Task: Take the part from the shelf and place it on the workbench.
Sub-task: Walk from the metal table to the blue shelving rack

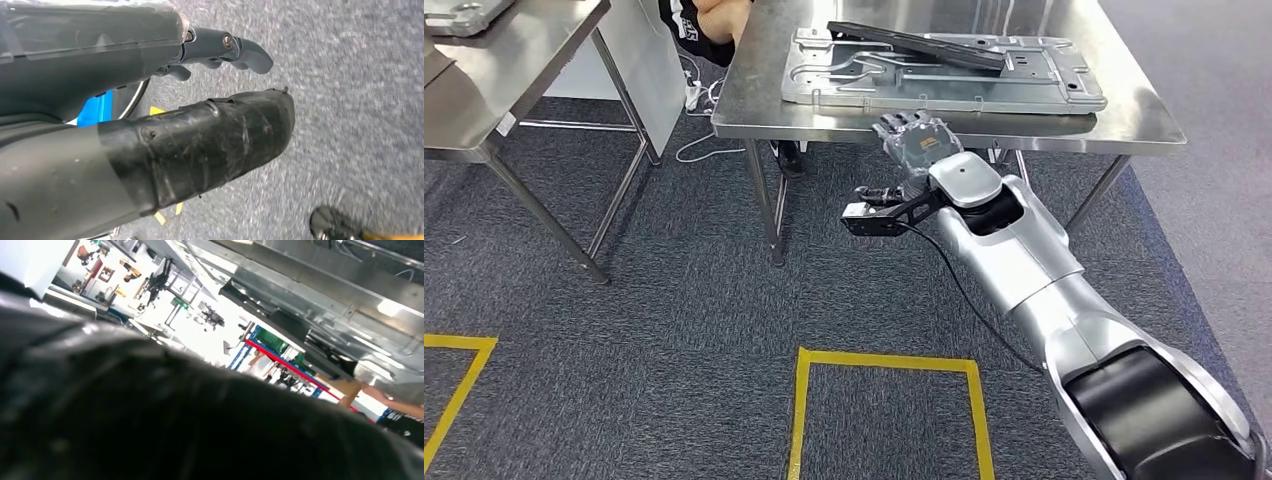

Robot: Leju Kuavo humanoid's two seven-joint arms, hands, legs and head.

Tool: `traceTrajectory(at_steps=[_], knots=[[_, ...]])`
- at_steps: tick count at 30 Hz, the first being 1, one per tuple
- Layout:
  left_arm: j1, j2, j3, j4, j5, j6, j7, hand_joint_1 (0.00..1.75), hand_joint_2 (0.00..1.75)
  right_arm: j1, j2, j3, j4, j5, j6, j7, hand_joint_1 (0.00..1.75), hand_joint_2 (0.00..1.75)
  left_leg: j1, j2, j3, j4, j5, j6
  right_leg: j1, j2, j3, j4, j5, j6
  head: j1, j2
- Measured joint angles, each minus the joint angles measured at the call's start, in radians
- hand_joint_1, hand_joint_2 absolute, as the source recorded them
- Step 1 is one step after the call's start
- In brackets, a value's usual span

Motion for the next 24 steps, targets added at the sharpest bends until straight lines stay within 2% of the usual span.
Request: traceTrajectory(at_steps=[1,2,3,4,6,7,9,11,13,15,16,17,18,20,21,22,24], knots=[[0.000,0.001,0.000,0.000,0.000,0.000,0.000,0.00,0.00,0.003,0.000,0.000,0.000,0.000,0.000,0.000,0.00,0.00,0.000,0.000,0.000,0.001,-0.001,0.001,-0.001,0.000,-0.024,0.048,-0.010,0.002,0.000,0.000],[0.001,0.001,0.000,0.000,0.000,0.000,0.000,0.00,0.00,0.005,0.000,0.000,0.000,0.000,0.000,0.000,0.00,0.00,0.000,-0.001,-0.001,0.003,-0.002,0.001,-0.003,0.000,-0.031,0.059,0.000,0.002,0.000,0.000],[0.000,0.002,0.000,0.000,0.000,0.000,0.000,0.00,0.00,0.005,-0.001,0.000,0.000,0.000,0.000,0.000,0.00,0.00,0.000,-0.001,0.000,0.005,-0.003,0.001,-0.004,0.000,-0.019,0.030,0.029,0.001,0.000,0.000],[0.000,0.001,0.000,0.000,0.000,0.000,0.000,0.00,0.00,0.004,-0.001,0.000,0.000,0.000,0.000,0.000,0.00,0.00,0.000,-0.002,0.001,0.006,-0.005,0.000,-0.004,0.000,0.010,-0.034,0.069,-0.002,0.000,0.000],[0.000,0.000,0.000,0.000,0.000,0.000,0.000,0.00,0.00,0.001,-0.001,0.000,0.000,0.000,0.000,0.000,0.00,0.00,-0.001,-0.003,0.002,0.008,-0.008,-0.005,0.000,0.000,0.075,-0.165,0.119,-0.010,0.000,0.000],[0.000,-0.001,0.000,0.000,0.000,0.000,0.000,0.00,0.00,0.000,-0.001,0.000,0.000,0.000,0.000,0.000,0.00,0.00,-0.002,-0.003,0.002,0.008,-0.009,-0.008,0.003,0.000,0.093,-0.201,0.126,-0.013,0.000,0.000],[0.000,-0.001,0.000,0.000,0.000,0.000,0.000,0.00,0.00,-0.001,-0.001,0.000,0.000,0.000,0.000,0.000,0.00,0.00,-0.003,-0.003,0.003,0.006,-0.007,-0.019,0.009,0.000,0.098,-0.218,0.125,-0.018,0.000,0.000],[0.000,-0.001,0.000,0.000,0.000,0.000,0.000,0.00,0.00,-0.001,0.000,0.000,0.000,0.000,0.000,0.000,0.00,0.00,-0.003,-0.004,0.000,0.010,-0.014,-0.029,0.003,0.000,0.102,-0.232,0.128,-0.028,0.000,0.000],[0.000,-0.001,0.000,0.000,0.000,0.000,0.000,0.00,0.00,-0.003,0.001,0.000,-0.001,0.000,0.000,0.000,0.00,0.00,-0.001,-0.004,-0.027,0.073,-0.057,-0.038,-0.003,-0.001,0.106,-0.243,0.134,-0.039,0.000,0.000],[0.000,-0.001,0.000,0.000,0.000,0.000,0.000,0.00,0.00,-0.002,0.001,0.000,-0.001,0.000,0.000,0.000,0.00,0.00,0.000,-0.004,-0.087,0.204,-0.120,-0.046,-0.001,-0.001,0.106,-0.244,0.135,-0.044,0.000,0.000],[0.000,-0.002,0.000,0.000,0.000,0.000,0.000,0.00,0.00,0.000,0.001,0.000,0.000,0.000,0.000,0.000,0.00,0.00,0.001,-0.004,-0.114,0.258,-0.135,-0.049,0.000,-0.001,0.105,-0.242,0.134,-0.045,0.000,0.000],[0.000,-0.002,0.000,0.000,0.000,0.000,0.000,0.00,0.00,0.002,0.001,0.000,0.000,0.000,0.000,0.000,0.00,0.00,0.001,-0.004,-0.127,0.283,-0.132,-0.051,0.001,-0.001,0.105,-0.241,0.133,-0.045,0.000,0.000],[0.001,-0.002,0.000,0.000,0.000,0.000,0.000,0.00,0.00,0.003,0.001,0.000,0.000,0.000,0.000,0.000,0.00,0.00,0.001,-0.003,-0.121,0.268,-0.110,-0.052,0.001,-0.001,0.105,-0.238,0.131,-0.045,0.000,0.000],[0.001,0.000,0.000,0.000,0.000,0.000,0.000,0.00,0.00,0.003,0.001,0.000,0.000,0.000,0.000,0.000,0.00,0.00,0.002,-0.003,-0.065,0.146,-0.041,-0.050,0.001,-0.001,0.105,-0.231,0.126,-0.042,0.000,0.000],[0.002,0.000,0.000,0.000,0.000,0.000,0.000,0.00,0.00,0.002,0.001,0.000,0.000,0.000,0.000,0.000,0.00,0.00,0.000,-0.003,-0.033,0.084,-0.018,-0.046,0.001,-0.001,0.104,-0.227,0.123,-0.039,0.000,0.000],[0.002,0.001,0.000,0.000,0.000,0.000,0.000,0.00,0.00,0.002,0.001,0.000,0.000,0.000,0.000,0.000,0.00,0.00,-0.002,-0.004,-0.012,0.041,-0.006,-0.041,0.003,0.000,0.103,-0.224,0.122,-0.035,0.000,0.000],[0.001,0.001,0.000,0.000,0.000,0.000,0.000,0.00,0.00,0.001,0.001,0.000,0.000,0.000,0.000,0.000,0.00,0.00,-0.007,-0.005,0.000,0.019,-0.008,-0.032,0.005,0.000,0.101,-0.222,0.122,-0.027,0.000,0.000]])
